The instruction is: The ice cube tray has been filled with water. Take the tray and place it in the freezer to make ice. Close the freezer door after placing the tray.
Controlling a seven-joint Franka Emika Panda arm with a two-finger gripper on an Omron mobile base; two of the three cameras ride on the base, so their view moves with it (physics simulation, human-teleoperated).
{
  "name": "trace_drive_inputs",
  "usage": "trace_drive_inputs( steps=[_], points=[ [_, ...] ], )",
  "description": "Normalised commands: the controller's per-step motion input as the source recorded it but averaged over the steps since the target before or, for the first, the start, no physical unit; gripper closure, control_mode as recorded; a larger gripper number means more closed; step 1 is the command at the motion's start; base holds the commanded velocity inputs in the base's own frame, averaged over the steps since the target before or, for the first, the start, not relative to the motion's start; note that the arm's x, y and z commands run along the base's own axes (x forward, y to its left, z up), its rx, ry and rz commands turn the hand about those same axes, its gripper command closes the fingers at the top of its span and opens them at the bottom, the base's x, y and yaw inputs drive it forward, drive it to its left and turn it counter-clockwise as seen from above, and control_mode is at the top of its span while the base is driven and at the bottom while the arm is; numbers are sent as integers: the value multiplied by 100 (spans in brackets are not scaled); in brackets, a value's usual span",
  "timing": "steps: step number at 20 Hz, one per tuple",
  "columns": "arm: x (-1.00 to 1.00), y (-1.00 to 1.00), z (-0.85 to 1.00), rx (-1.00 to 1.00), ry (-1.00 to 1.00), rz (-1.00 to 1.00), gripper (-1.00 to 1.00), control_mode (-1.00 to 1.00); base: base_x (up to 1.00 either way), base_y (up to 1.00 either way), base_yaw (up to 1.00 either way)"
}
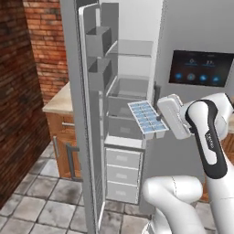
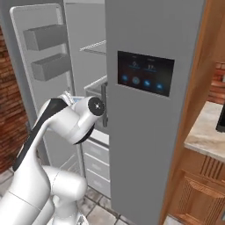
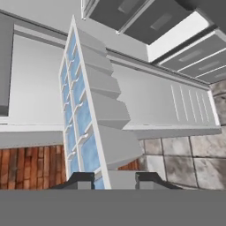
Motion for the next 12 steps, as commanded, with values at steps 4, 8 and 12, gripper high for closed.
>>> trace_drive_inputs(
  steps=[4,8,12],
  points=[
    [0,0,0,0,0,0,100,100,25,26,-24],
    [0,0,0,0,0,0,100,100,16,8,-21],
    [0,0,0,0,0,0,100,100,23,25,-22]
  ],
)
